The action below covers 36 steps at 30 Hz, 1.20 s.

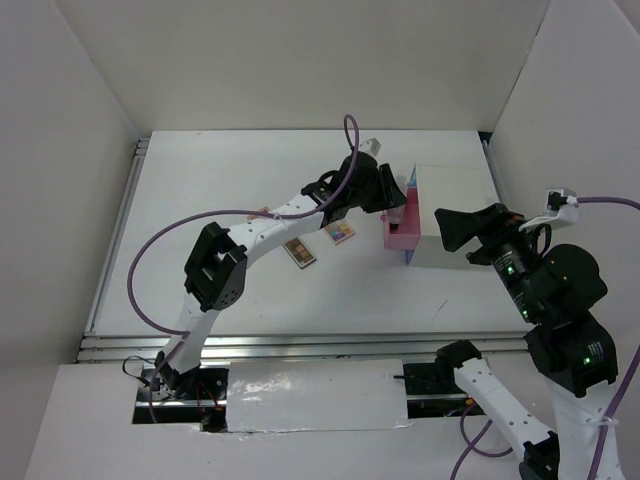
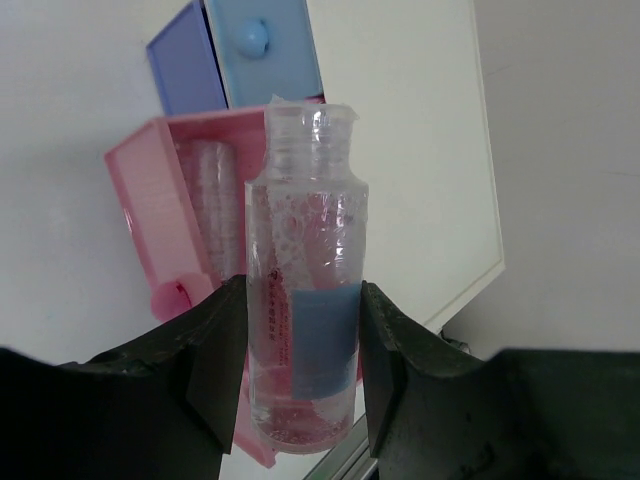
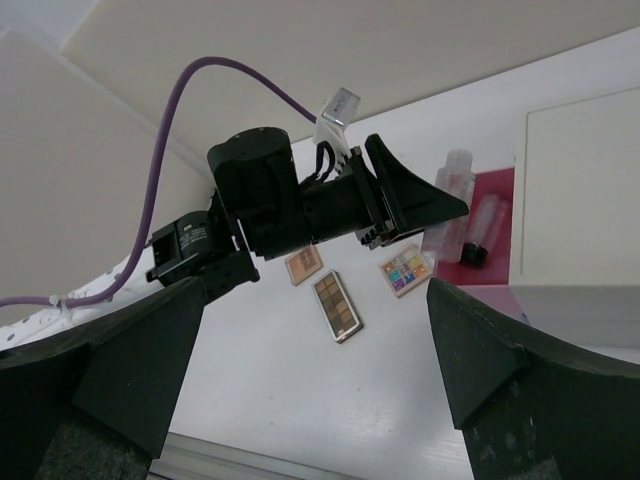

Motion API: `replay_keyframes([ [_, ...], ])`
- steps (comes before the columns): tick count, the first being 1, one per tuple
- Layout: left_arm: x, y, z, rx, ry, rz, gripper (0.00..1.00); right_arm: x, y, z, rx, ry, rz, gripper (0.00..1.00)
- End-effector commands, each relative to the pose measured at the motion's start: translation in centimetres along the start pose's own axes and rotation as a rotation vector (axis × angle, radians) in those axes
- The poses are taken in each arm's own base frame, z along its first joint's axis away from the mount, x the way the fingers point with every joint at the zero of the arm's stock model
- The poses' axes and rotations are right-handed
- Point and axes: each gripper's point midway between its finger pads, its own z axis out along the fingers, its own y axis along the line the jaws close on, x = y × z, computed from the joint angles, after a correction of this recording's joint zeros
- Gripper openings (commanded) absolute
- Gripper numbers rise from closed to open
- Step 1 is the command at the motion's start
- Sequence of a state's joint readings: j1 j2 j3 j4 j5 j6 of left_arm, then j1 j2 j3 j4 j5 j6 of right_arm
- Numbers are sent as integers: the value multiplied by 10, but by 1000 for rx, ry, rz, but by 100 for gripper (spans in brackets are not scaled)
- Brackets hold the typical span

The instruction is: Organize the makeup

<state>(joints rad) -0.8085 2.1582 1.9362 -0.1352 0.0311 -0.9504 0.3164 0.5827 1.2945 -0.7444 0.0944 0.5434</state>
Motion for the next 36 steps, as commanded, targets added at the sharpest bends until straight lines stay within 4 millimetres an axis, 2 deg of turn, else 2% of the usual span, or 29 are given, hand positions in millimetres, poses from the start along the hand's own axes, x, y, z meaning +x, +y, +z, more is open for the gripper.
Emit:
replay_keyframes([
  [1, -21, -38, -8, 86, -59, -6, 34, -7, 0, -6, 0, -28, -23, 100],
  [3, -18, -36, -3, 86, -44, -7, 46, -6, 0, -6, -4, -25, -23, 100],
  [4, -19, -39, -3, 93, -45, -7, 58, -6, 1, -6, -7, -25, -23, 100],
  [5, -18, -40, -3, 99, -43, -9, 73, -5, 1, -6, -9, -20, -26, 100],
  [6, -22, -47, -8, 116, -53, -5, 99, -5, 2, -6, -12, -18, -27, 100],
  [8, -22, -48, -12, 122, -58, 2, 99, -4, 1, -5, -12, -15, -31, 100],
  [10, -27, -54, -21, 129, -73, 7, 99, -2, 1, -2, -10, -9, -31, 100],
  [14, -35, -54, -40, 100, -102, 21, 99, 3, 4, 4, -27, 18, -30, 100],
  [16, -47, -32, -56, -35, -164, 29, 99, 8, 4, 9, -32, 31, -26, 100],
  [17, -58, -33, -76, -62, -205, 23, 99, 13, 2, 16, -26, 48, -27, 97],
  [18, -61, -2, -84, -183, -256, 22, 99, 18, 2, 21, -28, 65, -25, 93],
  [19, -61, 16, -97, -261, -277, 15, 100, 30, -2, 37, -15, 103, -25, 88],
  [20, -64, 30, -111, -320, -311, 10, 99, 39, -4, 48, -8, 133, -25, 70],
  [21, -68, 56, -139, -418, -376, 9, 100, 51, -2, 57, -29, 183, -28, 63],
  [22, -72, 74, -153, -471, -403, -7, 99, 64, -6, 70, -21, 218, -33, 53],
  [23, -79, 80, -183, -491, -439, -21, 99, 84, -12, 90, 3, 290, -37, 20],
  [24, -67, 121, -195, -583, -424, -22, 99, 95, -14, 101, 14, 323, -35, 6],
  [25, -65, 135, -208, -613, -428, -24, 99, 114, -25, 121, 69, 373, -44, 0],
  [26, -72, 134, -232, -588, -463, -31, 99, 126, -25, 131, 76, 404, -54, 0],
  [27, -56, 162, -241, -635, -436, -17, 99, 139, -19, 138, 76, 436, -92, 0],
  [28, -52, 169, -249, -636, -417, 18, 99, 153, -27, 156, 149, 470, -132, 0],
  [29, -53, 167, -266, -613, -433, 32, 100, 162, -28, 165, 176, 493, -169, 0],
  [30, -41, 182, -272, -645, -392, 75, 99, 164, -18, 171, 187, 507, -201, 0],
  [31, -36, 187, -278, -659, -372, 89, 100, 185, -39, 190, 295, 545, -260, 0],
  [32, -33, 187, -286, -660, -364, 108, 99, 191, -45, 197, 340, 562, -288, 0],
  [33, -22, 198, -291, -694, -319, 138, 100, 190, -48, 204, 381, 574, -311, 0],
  [34, -18, 202, -294, -700, -302, 147, 100, 205, -67, 215, 466, 597, -358, 0],
  [35, -11, 207, -299, -706, -276, 174, 99, 207, -72, 219, 498, 608, -377, 0],
  [36, -8, 209, -300, -702, -264, 181, 99, 220, -85, 223, 548, 639, -407, 0],
])
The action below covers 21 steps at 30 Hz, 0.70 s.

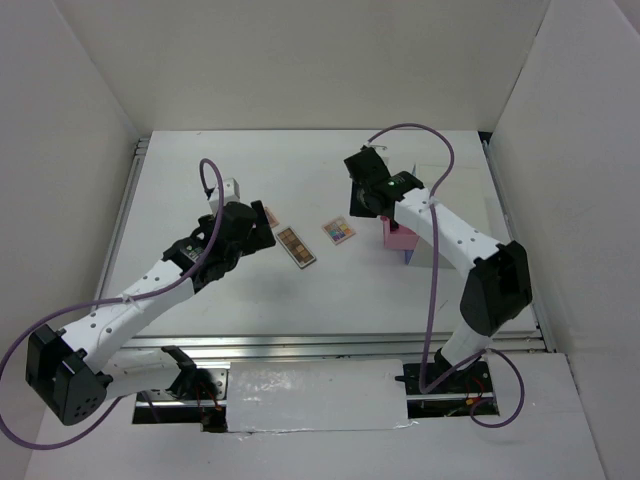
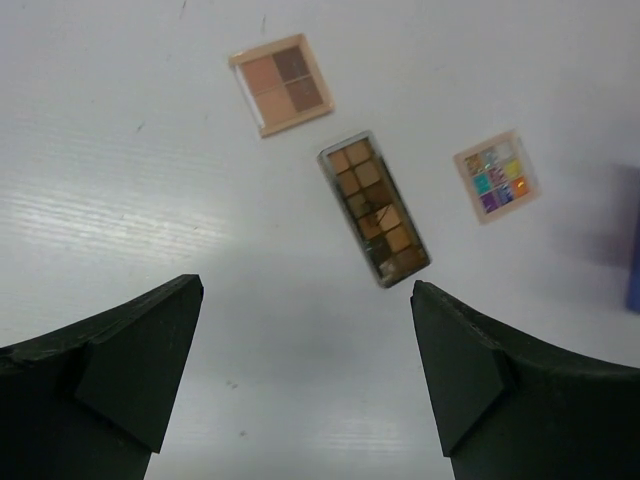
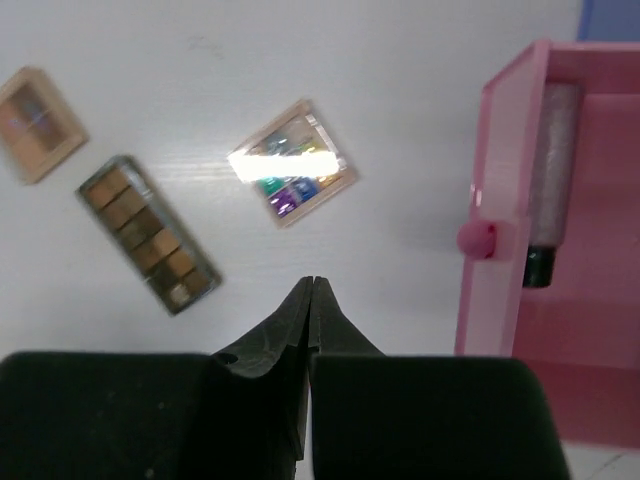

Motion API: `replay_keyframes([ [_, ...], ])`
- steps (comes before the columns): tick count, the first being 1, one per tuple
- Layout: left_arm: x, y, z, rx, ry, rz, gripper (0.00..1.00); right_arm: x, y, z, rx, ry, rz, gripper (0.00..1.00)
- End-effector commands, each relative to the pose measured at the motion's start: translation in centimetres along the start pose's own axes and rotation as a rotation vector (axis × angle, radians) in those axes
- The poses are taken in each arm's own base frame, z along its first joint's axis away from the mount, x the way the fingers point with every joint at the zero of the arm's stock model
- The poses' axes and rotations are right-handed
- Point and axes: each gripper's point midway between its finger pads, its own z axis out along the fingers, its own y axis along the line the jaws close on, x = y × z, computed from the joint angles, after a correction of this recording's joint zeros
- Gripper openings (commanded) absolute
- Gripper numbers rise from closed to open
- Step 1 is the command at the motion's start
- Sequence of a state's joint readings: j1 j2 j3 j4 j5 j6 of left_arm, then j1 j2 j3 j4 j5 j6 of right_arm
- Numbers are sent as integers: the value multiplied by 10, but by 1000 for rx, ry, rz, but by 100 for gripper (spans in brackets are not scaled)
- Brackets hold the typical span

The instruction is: Organize the makeup

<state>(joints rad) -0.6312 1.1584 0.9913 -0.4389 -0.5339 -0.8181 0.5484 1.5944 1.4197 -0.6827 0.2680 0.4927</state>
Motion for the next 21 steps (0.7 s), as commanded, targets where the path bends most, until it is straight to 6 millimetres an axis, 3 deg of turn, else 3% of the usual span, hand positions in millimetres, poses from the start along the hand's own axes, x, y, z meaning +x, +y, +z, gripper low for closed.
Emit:
replay_keyframes([
  [1, 13, 16, -7, 9, 36, 115, 99, -15, -36, 11, 242, -33, -37, 0],
  [3, 19, 23, -7, 8, 36, 121, 100, -12, -50, 17, 304, -30, -45, 0],
  [8, 33, 12, 1, 62, 79, 139, 99, -7, -80, 21, 347, 4, -12, 0],
  [17, 47, 7, 13, 81, 120, 156, 99, 5, -117, 8, 399, 26, -14, 0],
  [21, 47, 7, 13, 85, 115, 152, 99, -1, -125, -8, 394, -8, -3, 0],
])
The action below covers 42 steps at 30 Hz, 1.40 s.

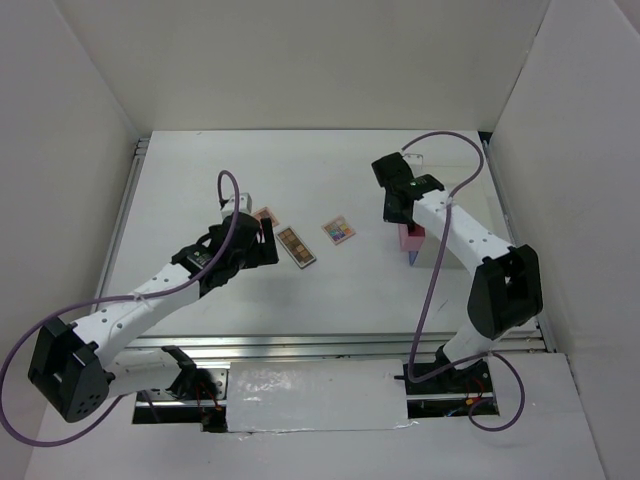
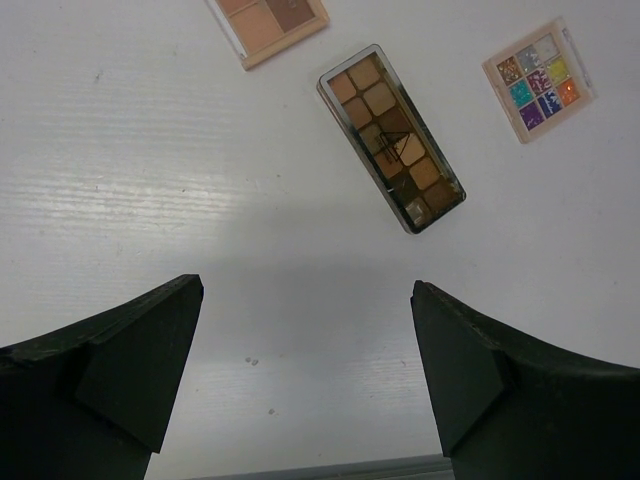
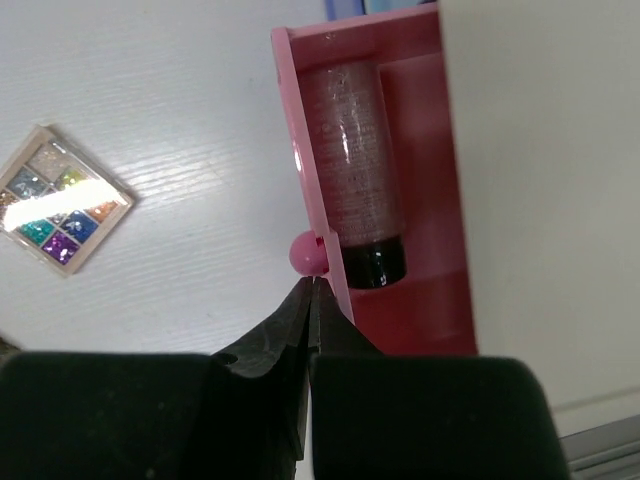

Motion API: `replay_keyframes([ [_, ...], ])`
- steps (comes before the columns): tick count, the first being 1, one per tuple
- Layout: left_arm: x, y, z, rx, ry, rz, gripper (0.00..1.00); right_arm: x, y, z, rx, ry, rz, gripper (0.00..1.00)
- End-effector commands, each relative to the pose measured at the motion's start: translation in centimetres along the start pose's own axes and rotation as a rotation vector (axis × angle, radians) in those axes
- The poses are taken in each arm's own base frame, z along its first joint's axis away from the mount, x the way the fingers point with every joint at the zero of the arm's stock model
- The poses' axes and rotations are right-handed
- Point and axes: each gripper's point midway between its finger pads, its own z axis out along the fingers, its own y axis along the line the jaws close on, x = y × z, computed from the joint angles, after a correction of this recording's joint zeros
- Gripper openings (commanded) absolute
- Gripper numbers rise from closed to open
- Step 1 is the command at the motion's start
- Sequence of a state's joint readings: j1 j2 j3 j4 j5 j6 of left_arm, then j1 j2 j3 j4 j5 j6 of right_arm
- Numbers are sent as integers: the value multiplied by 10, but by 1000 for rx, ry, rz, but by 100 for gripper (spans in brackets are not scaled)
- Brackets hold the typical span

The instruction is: Organize the makeup

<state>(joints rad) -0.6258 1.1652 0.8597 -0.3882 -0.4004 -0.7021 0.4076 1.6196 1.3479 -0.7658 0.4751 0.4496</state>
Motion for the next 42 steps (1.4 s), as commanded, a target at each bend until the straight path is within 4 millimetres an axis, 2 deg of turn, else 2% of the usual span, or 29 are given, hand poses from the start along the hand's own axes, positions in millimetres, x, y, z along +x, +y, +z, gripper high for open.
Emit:
replay_keyframes([
  [1, -9, -7, 1, 34, -30, 4, 99, -12, -30, -20, 45, -55, 1, 0],
  [5, -7, -12, 4, 54, -21, -3, 99, -16, -38, -19, 35, -47, 5, 0],
  [11, -7, -23, 10, 86, -11, -17, 99, -11, -62, -9, 120, -13, 7, 0],
  [14, -7, -29, 15, 91, 2, -17, 99, -7, -67, -5, 119, 4, 21, 0],
  [23, -6, -44, 25, 133, 27, -28, 99, -8, -85, -14, 173, -20, 41, 0],
  [26, -6, -52, 28, 155, 36, -41, 99, -8, -81, -16, 143, -19, 50, 0],
  [28, -6, -60, 30, 184, 43, -48, 100, -6, -71, -19, 77, -11, 40, 0],
  [30, -8, -72, 34, 222, 41, -72, 99, -13, -57, -29, -22, -39, 61, 0],
  [31, -9, -85, 33, 273, 59, -88, 99, -13, -40, -36, -126, -26, 62, 1],
  [32, -10, -94, 34, 310, 66, -99, 99, -22, -31, -50, -203, -67, 79, 3],
  [33, -6, -103, 39, 342, 89, -111, 99, -28, -21, -60, -273, -87, 84, 14],
  [34, -15, -121, 41, 415, 64, -132, 99, -31, -10, -72, -347, -106, 90, 24],
  [35, -15, -139, 38, 499, 88, -167, 99, -43, -5, -94, -429, -169, 106, 39],
  [36, -7, -149, 48, 534, 118, -183, 99, -47, 5, -110, -514, -187, 108, 69],
  [37, -21, -170, 47, 629, 74, -208, 100, -49, 8, -123, -562, -207, 123, 75],
  [38, -23, -185, 47, 680, 88, -262, 99, -59, 4, -148, -608, -279, 143, 79],
  [39, -20, -201, 45, 757, 115, -274, 99, -63, -1, -158, -615, -314, 159, 84],
  [40, -17, -218, 59, 792, 147, -324, 99, -65, -4, -169, -627, -334, 178, 85],
  [41, -11, -223, 69, 790, 188, -346, 99, -67, -13, -187, -642, -379, 198, 87],
  [42, 17, -226, 95, 767, 287, -362, 99, -67, -18, -196, -648, -399, 221, 89],
])
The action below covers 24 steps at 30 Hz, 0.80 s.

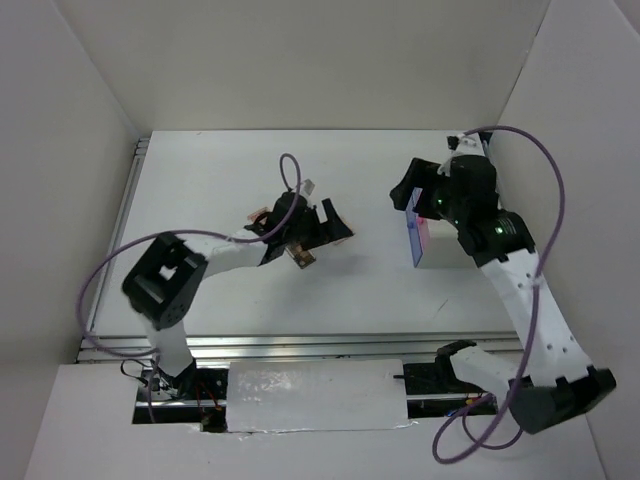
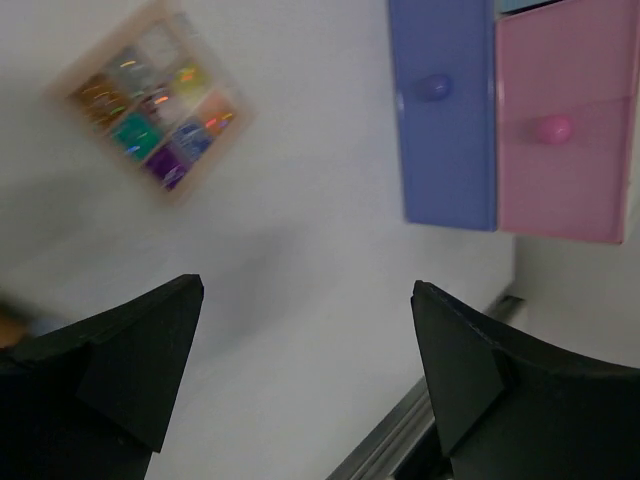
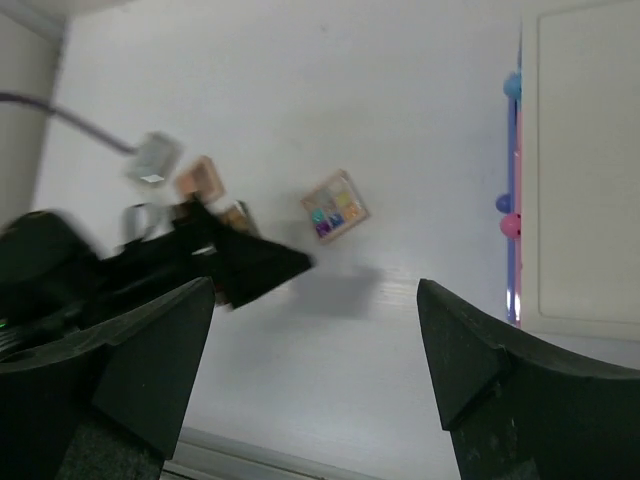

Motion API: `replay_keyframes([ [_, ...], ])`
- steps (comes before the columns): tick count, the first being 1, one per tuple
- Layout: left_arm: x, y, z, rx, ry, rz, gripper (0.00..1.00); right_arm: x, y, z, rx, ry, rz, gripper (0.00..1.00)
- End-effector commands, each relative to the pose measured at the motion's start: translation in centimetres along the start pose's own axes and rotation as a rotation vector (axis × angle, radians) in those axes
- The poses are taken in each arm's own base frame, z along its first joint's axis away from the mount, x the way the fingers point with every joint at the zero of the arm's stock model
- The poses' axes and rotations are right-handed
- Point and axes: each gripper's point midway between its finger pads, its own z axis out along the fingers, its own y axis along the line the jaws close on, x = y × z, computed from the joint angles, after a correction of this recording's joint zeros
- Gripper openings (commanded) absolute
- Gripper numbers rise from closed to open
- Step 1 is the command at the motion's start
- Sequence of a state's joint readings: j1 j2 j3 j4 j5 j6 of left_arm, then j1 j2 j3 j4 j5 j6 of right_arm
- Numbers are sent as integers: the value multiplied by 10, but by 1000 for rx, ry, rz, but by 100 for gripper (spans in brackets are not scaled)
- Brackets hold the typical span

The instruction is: Organize the makeup

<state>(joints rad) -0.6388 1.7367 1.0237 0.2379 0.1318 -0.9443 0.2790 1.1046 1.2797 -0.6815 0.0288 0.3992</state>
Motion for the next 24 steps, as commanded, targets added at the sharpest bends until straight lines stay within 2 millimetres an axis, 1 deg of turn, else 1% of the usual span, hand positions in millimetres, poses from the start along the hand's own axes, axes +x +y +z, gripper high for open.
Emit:
replay_keyframes([
  [1, -15, -96, 40, 402, -2, -75, 98, -18, 26, -39, -149, -110, 42, 90],
  [2, -14, -110, 48, 449, 4, -114, 97, -22, 31, -57, -192, -151, 45, 92],
  [3, 1, -98, 74, 431, 38, -142, 97, -20, 35, -66, -221, -159, 51, 92],
  [4, -8, -117, 81, 476, 27, -148, 95, -13, 38, -70, -255, -144, 52, 92],
  [5, -1, -123, 90, 486, 41, -166, 94, -14, 41, -85, -289, -170, 49, 92],
  [6, 8, -113, 109, 455, 59, -184, 94, -12, 44, -92, -308, -175, 53, 92],
  [7, 5, -125, 117, 464, 46, -186, 92, -10, 44, -104, -327, -196, 51, 92],
  [8, 6, -125, 124, 453, 45, -191, 92, -9, 43, -109, -331, -199, 51, 93],
  [9, 7, -127, 138, 454, 46, -198, 90, -8, 43, -113, -333, -207, 59, 93],
  [10, 12, -128, 144, 451, 59, -211, 88, -7, 42, -122, -343, -229, 64, 93],
  [11, 22, -117, 158, 431, 76, -226, 87, -7, 44, -125, -362, -235, 72, 94],
  [12, 19, -127, 161, 444, 77, -239, 83, -4, 46, -127, -378, -236, 76, 94],
  [13, 21, -123, 167, 433, 78, -248, 82, -5, 49, -133, -403, -246, 74, 94],
  [14, 27, -116, 176, 413, 86, -257, 81, -2, 54, -137, -436, -235, 74, 94],
  [16, 27, -112, 184, 391, 81, -275, 78, -2, 59, -141, -465, -233, 70, 94],
  [17, 32, -104, 190, 368, 88, -283, 77, 0, 62, -143, -484, -227, 66, 94],
  [19, 33, -101, 194, 363, 84, -301, 74, 1, 63, -145, -494, -228, 65, 94],
  [20, 36, -95, 199, 348, 88, -308, 73, 1, 63, -145, -494, -228, 66, 94],
  [24, 36, -90, 207, 332, 80, -311, 68, 4, 66, -149, -523, -227, 60, 94],
])
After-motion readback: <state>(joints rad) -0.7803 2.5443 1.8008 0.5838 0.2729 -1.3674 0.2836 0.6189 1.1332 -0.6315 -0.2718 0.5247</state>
